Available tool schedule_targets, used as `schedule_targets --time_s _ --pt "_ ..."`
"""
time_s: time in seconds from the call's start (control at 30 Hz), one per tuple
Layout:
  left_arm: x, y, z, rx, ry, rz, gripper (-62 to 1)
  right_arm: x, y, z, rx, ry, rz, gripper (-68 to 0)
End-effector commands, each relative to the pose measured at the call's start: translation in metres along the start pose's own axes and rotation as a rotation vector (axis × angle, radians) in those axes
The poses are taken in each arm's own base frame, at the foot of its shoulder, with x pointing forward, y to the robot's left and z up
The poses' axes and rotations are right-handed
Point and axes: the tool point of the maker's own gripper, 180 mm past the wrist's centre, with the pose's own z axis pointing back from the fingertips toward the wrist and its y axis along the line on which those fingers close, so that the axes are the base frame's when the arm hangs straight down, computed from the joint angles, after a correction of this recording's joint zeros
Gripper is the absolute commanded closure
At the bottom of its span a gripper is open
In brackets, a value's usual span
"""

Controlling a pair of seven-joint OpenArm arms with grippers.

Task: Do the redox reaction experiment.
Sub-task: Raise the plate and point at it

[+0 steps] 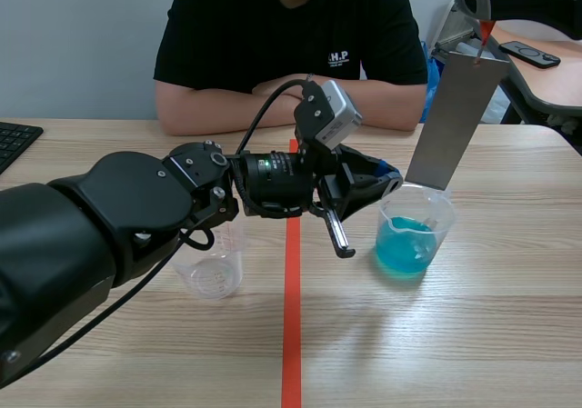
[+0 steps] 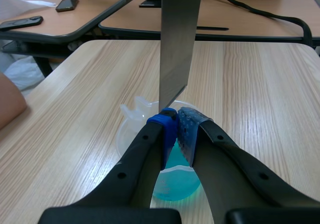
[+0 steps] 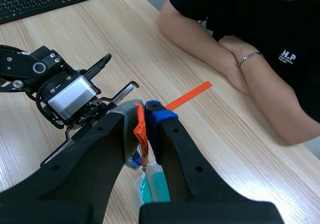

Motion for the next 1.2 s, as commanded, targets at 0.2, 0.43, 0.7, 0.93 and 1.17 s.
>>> schedule_targets --time_s 0.2,0.43,0.7,0.93,1.17 --pt "0.023 0.010 -0.006 0.018 -0.056 -0.036 -4.0 0.011 -0.001 0.005 0.004 -0.027 0.027 -1.5" --pt "0.023 0.010 -0.006 0.018 -0.056 -0.036 -4.0 0.011 -0.001 0.005 0.004 -0.028 0.026 -1.5" --pt "0.019 0.027 0.009 0.055 -0.033 -0.069 -4.0 0.011 -0.001 0.005 0.004 -0.028 0.026 -1.5" --pt "0.001 0.074 0.082 0.163 0.048 -0.110 -4.0 0.011 -0.001 0.005 0.004 -0.028 0.026 -1.5" --pt "-0.027 0.104 0.208 0.318 0.159 -0.100 -4.0 0.011 -0.001 0.005 0.004 -0.028 0.026 -1.5"
